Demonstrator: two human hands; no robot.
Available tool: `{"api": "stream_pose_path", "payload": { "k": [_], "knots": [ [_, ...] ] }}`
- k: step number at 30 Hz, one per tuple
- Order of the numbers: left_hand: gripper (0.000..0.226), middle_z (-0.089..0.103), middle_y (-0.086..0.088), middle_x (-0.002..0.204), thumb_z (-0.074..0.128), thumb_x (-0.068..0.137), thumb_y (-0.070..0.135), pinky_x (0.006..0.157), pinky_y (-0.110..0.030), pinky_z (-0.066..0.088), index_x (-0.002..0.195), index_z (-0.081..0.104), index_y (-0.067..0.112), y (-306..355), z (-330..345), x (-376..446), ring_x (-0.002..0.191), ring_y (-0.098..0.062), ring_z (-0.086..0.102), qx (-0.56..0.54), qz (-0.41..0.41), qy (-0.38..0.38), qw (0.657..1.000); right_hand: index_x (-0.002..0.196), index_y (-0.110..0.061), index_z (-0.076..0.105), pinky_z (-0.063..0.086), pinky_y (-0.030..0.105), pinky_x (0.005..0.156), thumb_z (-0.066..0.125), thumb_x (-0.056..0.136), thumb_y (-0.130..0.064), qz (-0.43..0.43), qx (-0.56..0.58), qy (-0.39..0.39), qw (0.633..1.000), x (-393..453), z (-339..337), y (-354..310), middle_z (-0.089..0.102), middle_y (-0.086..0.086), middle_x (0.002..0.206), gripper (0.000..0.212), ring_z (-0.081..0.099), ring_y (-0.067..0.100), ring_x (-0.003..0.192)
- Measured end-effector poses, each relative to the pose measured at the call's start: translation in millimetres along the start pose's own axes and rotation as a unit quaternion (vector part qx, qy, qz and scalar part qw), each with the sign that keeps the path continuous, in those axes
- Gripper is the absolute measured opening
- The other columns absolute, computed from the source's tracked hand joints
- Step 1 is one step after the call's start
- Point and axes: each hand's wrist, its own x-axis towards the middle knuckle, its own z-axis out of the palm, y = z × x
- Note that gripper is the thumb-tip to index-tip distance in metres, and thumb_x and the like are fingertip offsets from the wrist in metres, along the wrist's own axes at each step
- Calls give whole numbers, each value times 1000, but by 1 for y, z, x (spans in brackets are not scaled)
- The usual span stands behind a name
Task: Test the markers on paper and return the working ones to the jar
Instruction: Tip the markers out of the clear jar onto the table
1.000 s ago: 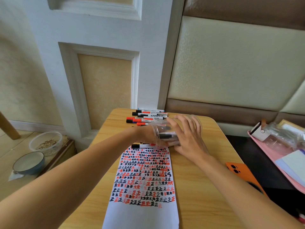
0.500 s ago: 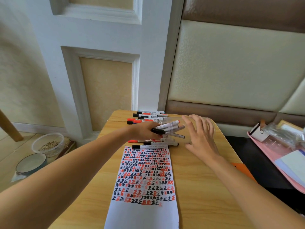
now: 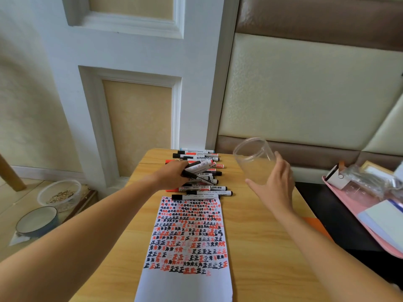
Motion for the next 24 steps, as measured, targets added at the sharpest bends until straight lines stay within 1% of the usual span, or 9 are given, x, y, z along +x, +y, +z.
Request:
{"api": "stream_pose_path", "payload": {
  "k": [4, 7, 9, 12, 15, 18, 20, 22, 24],
  "knots": [
    [22, 61, -6, 107, 70, 93, 24, 60, -20, 35, 109, 59, 13, -1, 7, 6, 86, -18, 54, 35, 17, 35, 999, 157, -30, 6, 44, 56, 109, 84, 72, -58, 77, 142, -16, 987, -3, 9, -7, 26, 12, 164, 119, 37, 36, 144],
    [29, 59, -3, 111, 70, 92, 25, 79, -30, 45, 117, 59, 16, -3, 11, 8, 98, -22, 58, 76, 35, 42, 996, 158, -27, 3, 41, 54, 110, 82, 75, -59, 119, 190, -22, 974, -8, 13, -6, 26, 11, 164, 119, 38, 38, 143],
    [37, 59, -1, 118, 64, 93, 18, 93, -38, 41, 129, 55, 19, -4, 14, 8, 109, -22, 57, 106, 38, 47, 993, 160, -27, -2, 40, 54, 110, 79, 78, -59, 116, 188, -31, 975, -11, 16, -5, 21, 11, 166, 120, 36, 38, 145],
    [49, 60, -2, 129, 59, 95, 15, 100, -40, 32, 142, 48, 23, -3, 17, 7, 119, -22, 55, 113, 33, 64, 991, 161, -26, -6, 43, 53, 106, 76, 76, -66, 129, 172, -36, 976, -18, 23, -4, 19, 14, 164, 124, 35, 38, 144],
    [60, 56, -6, 140, 63, 92, 11, 109, -45, 34, 147, 42, 23, 0, 20, 6, 126, -26, 54, 61, 19, 66, 996, 159, -14, 13, 41, 57, 106, 80, 72, -66, 107, 97, 64, 987, -28, 30, -5, 24, 19, 159, 121, 33, 39, 142],
    [59, 51, -10, 144, 67, 91, 8, 107, -44, 47, 145, 46, 19, 1, 21, 3, 126, -27, 55, -7, 28, 66, 997, 141, -8, 39, 38, 54, 104, 78, 82, -53, -11, 40, 184, 982, -40, 37, -11, 35, 22, 150, 84, 38, 39, 136],
    [54, 49, -9, 145, 68, 91, 7, 106, -40, 49, 141, 51, 21, 1, 21, 2, 126, -25, 55, -34, 41, 73, 996, 123, -7, 50, 38, 45, 102, 73, 88, -35, -112, 30, 205, 972, -46, 41, -23, 45, 20, 137, 51, 46, 35, 126],
    [50, 49, -7, 146, 70, 92, 11, 108, -39, 48, 138, 56, 25, 1, 23, 0, 128, -24, 54, -46, 50, 84, 994, 105, -8, 58, 46, 34, 96, 70, 90, -18, -218, 66, 138, 964, -50, 47, -36, 54, 10, 117, 21, 52, 23, 109],
    [49, 50, -6, 146, 72, 92, 12, 107, -38, 48, 137, 58, 26, 1, 25, -5, 128, -24, 54, -50, 52, 93, 993, 98, -14, 64, 52, 32, 88, 68, 91, -11, -278, 91, -3, 956, -53, 56, -46, 58, -3, 105, 9, 55, 12, 100]
  ]
}}
